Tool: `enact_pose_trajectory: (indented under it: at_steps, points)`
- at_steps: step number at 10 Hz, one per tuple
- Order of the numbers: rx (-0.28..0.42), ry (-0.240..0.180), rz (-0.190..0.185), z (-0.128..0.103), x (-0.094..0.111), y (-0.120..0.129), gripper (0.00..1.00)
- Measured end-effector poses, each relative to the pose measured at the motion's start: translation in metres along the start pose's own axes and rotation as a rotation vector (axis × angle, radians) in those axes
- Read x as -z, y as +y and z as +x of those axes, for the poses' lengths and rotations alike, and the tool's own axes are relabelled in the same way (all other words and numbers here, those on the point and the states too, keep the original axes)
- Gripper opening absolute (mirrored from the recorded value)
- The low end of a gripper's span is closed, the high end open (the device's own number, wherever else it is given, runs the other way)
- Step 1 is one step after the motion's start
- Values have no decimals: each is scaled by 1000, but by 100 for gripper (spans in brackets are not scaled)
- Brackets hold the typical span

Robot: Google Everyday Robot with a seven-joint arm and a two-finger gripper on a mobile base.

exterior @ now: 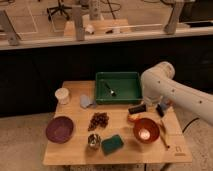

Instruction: Wipe red bowl with eraser

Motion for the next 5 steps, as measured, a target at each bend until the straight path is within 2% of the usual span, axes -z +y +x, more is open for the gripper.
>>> enact_pose_trajectory:
  at_steps: [2,3,4,5]
  points:
    - [-18,24,-35,32,-4,8,15]
    - [-15,13,-91,42,-9,14,15]
    - [-9,10,-111,45,-10,14,15]
    - [-10,5,-116,45,-11,15,15]
